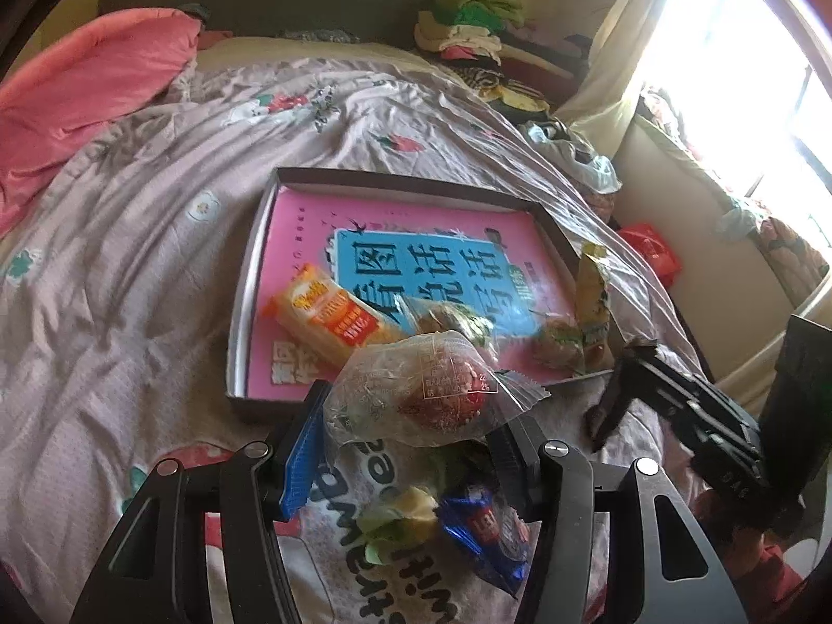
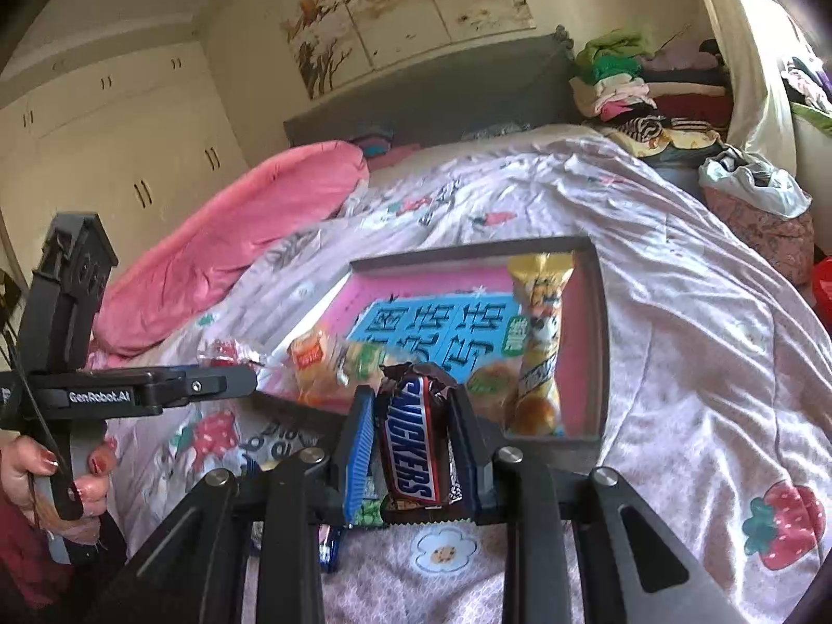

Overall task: Organize snacks
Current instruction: 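Carry the candy bag into the tray with the left tool while the right tool places the Snickers there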

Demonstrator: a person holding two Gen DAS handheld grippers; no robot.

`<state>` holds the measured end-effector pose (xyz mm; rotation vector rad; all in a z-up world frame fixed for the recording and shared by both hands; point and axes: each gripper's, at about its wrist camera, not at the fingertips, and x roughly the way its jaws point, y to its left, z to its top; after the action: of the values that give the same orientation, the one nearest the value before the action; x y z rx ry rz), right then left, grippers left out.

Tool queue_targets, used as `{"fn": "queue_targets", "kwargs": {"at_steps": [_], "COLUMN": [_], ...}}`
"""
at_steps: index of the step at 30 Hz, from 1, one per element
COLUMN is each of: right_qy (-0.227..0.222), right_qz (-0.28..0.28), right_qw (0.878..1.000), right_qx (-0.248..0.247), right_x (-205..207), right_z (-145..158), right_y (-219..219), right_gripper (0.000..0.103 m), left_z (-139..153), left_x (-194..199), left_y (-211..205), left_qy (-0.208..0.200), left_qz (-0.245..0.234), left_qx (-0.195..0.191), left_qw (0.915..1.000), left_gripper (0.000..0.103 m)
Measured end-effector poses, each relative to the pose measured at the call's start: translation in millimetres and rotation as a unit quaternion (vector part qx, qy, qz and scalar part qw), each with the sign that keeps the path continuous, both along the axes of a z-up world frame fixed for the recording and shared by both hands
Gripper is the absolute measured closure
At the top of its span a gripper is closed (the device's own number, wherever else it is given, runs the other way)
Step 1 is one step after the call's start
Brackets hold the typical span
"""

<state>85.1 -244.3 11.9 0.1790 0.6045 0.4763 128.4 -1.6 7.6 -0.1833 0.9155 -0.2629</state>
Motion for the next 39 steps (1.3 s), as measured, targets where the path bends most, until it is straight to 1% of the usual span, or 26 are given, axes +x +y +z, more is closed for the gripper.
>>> {"fn": "queue_targets", "kwargs": {"at_steps": [3,6,9,14,16,17,22,29,39], "right_qy": [-0.007,-0.011,-0.011,-0.009,-0.008,-0.009,-0.009,-0.002,0.006], "right_qz": [-0.006,-0.013,-0.015,-0.018,-0.018,-0.019,-0.020,-0.022,-0.025], "right_qw": [1.000,1.000,0.999,0.999,0.999,0.999,0.999,0.999,1.000], "right_qx": [0.009,0.018,0.030,0.034,0.037,0.036,0.036,0.032,0.017], "right_x": [1.8,6.3,11.2,19.7,24.2,25.7,36.1,47.9,60.1], "right_z": [4.4,7.2,8.4,7.6,7.4,7.3,4.8,0.3,-8.5], "right_y": [-4.6,-8.6,-11.6,-11.7,-10.1,-9.2,-4.4,0.9,9.4], "right_gripper": [0.074,0.074,0.074,0.074,0.074,0.074,0.074,0.074,0.074], "left_z": [-0.1,-1.8,-4.6,-9.1,-10.9,-13.0,-21.1,-32.5,-36.9], "left_x": [4.9,10.3,18.4,27.4,30.1,32.2,36.8,40.1,41.6], "left_y": [2.7,4.3,6.9,8.8,8.7,8.1,7.1,3.0,-7.1], "left_qy": [-0.002,-0.002,0.002,0.006,0.006,0.009,0.018,0.033,0.040], "left_qz": [0.008,0.017,0.027,0.042,0.047,0.051,0.056,0.052,0.040], "left_qx": [0.008,0.026,0.032,0.051,0.065,0.079,0.100,0.099,0.086], "left_qw": [0.9999,0.9995,0.9991,0.9978,0.9968,0.9955,0.9933,0.9931,0.9947], "left_gripper": [0.044,0.044,0.044,0.044,0.044,0.044,0.044,0.044,0.045]}}
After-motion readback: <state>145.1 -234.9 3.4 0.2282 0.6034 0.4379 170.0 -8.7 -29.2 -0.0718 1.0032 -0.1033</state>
